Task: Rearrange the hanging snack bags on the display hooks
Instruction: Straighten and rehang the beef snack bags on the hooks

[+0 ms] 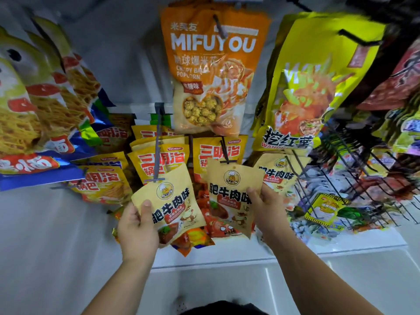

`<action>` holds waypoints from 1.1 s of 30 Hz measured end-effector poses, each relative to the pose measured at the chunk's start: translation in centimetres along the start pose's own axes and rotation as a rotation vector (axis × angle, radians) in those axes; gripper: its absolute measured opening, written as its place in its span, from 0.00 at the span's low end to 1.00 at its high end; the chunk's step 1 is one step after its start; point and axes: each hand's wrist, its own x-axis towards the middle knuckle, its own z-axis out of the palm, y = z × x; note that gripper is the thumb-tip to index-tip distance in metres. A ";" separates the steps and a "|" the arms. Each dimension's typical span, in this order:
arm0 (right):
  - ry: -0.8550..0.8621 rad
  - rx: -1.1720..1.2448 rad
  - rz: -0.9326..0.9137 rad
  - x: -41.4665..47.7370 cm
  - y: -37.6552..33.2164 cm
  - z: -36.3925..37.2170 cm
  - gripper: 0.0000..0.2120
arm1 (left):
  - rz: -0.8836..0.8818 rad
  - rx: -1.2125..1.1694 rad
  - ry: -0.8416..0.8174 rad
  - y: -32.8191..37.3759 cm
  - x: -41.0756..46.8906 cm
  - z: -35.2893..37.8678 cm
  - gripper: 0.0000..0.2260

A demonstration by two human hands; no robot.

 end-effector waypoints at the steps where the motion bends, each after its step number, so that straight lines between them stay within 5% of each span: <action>1: -0.015 0.005 0.003 0.2 0.5 -0.9 0.12 | -0.002 0.006 0.018 -0.1 -0.7 0.5 0.08; 9: 0.018 0.071 0.045 1.6 5.1 -10.0 0.09 | -0.011 0.087 -0.007 0.7 -7.6 7.0 0.10; 15: 0.003 0.057 0.001 3.0 6.6 -15.4 0.18 | -0.004 0.167 -0.040 0.7 -11.0 11.1 0.10; 24: -0.077 0.120 -0.070 6.0 6.5 -16.1 0.20 | -0.044 0.155 -0.023 1.8 -13.9 12.9 0.08; 29: -0.048 0.172 -0.061 6.6 7.1 -14.8 0.33 | -0.051 0.149 -0.018 2.2 -14.6 13.6 0.09; 33: -0.046 0.187 -0.026 6.7 7.8 -14.7 0.22 | -0.058 0.127 -0.027 2.6 -14.9 14.0 0.12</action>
